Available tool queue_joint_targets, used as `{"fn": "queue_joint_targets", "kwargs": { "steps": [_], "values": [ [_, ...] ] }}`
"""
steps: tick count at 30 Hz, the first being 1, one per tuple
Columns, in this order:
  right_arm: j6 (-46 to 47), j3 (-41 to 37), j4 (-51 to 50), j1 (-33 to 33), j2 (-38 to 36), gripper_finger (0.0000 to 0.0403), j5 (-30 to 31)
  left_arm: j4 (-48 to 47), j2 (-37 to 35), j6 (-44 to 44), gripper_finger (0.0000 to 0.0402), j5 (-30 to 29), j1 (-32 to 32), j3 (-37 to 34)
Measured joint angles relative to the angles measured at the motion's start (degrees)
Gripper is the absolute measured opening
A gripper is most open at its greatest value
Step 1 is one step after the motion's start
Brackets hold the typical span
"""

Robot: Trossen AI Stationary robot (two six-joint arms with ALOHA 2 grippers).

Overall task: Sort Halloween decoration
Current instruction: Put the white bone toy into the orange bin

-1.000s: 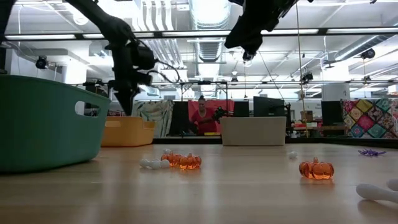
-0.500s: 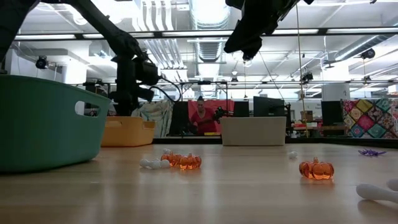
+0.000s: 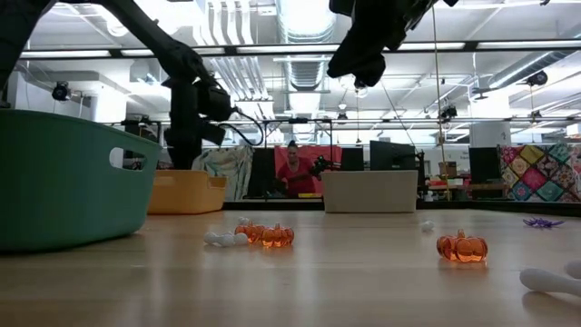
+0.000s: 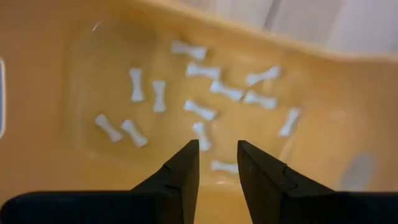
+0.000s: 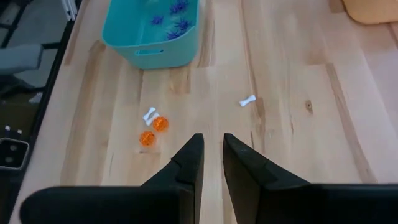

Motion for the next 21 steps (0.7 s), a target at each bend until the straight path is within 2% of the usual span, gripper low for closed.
{"fn": "queue_joint_targets", "kwargs": {
  "steps": [5, 11, 13, 18, 21],
  "values": [
    [4.70, 0.00, -0.82, 0.00, 0.00, 0.0052, -0.02, -0.54, -2.87, -3.71, 0.0078, 9.25, 0.00, 1.55],
    [5.55, 0.00, -3.53, 0.01, 0.00, 0.0052, -0.01, 1.58, -9.31, -11.64, 0.0065, 27.81, -0.91, 2.06],
    [5.37, 0.00, -4.69, 0.00, 0.00, 0.0052, -0.01, 4.24, -12.13, -14.15, 0.0057, 32.13, -1.76, 1.07],
    [5.31, -0.02, -6.88, 0.14, 0.16, 0.0052, -0.03, 14.16, -19.49, -22.39, 0.0042, 33.88, -5.67, -4.03],
    [4.57, -0.02, -8.26, 0.47, 0.79, 0.0052, -0.03, 23.72, -24.87, -28.66, 0.0040, 33.74, -8.94, -8.92]
  ]
}}
